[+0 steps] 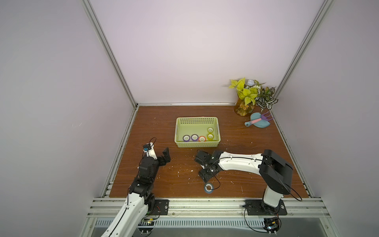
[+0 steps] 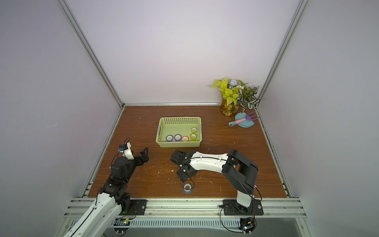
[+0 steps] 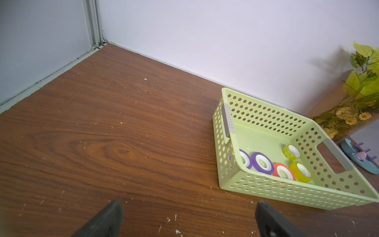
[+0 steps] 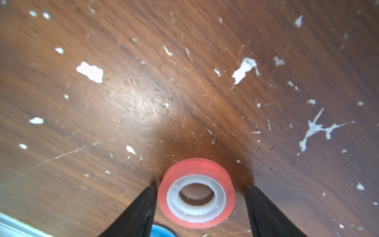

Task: Put the transparent tape into the storage box
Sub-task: Pick up the tape from the center of the board.

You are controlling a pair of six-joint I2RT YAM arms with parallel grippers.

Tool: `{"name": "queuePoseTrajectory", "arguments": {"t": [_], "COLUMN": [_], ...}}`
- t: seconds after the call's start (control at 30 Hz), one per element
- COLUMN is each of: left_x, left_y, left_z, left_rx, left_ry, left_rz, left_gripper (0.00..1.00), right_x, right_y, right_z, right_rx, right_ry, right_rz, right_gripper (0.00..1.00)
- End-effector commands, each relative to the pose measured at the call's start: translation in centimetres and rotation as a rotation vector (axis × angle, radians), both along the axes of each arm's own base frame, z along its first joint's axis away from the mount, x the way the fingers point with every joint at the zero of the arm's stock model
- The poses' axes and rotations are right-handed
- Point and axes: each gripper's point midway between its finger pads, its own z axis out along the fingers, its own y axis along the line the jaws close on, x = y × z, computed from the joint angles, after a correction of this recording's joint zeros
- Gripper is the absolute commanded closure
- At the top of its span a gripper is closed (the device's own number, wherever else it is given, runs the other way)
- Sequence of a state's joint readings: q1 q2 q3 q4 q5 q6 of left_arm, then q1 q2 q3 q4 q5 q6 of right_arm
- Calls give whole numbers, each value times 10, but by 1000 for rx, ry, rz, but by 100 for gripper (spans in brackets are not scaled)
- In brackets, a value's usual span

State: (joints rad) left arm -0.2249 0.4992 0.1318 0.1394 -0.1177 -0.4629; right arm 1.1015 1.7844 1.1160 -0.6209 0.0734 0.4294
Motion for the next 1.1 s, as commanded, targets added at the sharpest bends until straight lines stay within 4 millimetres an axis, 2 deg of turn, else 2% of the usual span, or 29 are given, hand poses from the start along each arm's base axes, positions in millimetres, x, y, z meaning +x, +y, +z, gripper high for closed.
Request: {"name": "queuePoseTrajectory", "arguments": {"t": [0.0, 0.27, 0.6, 0.77, 1.07], "left_x": [0, 0, 0, 0, 0], "left_y": [5, 5, 5, 5, 4], "left_z": [0, 0, -1, -1, 0], "left_rx": [2, 3, 3, 3, 1], "left_ry": [-10, -9, -8, -8, -11], "left_rz": [21, 19, 19, 19, 17], "left_gripper": [0, 0, 0, 0, 0], "right_x": [-3, -2, 0, 8, 29], "right_y": [-1, -2, -1, 3, 13], "right_z": [-2, -5, 1, 16, 57], "right_rx": [-23, -32, -33, -24, 24], "right_ry": [6, 5, -7, -45, -129], "right_rz": [-4, -3, -4, -5, -5], "right_gripper": [27, 38, 41, 43, 43]}}
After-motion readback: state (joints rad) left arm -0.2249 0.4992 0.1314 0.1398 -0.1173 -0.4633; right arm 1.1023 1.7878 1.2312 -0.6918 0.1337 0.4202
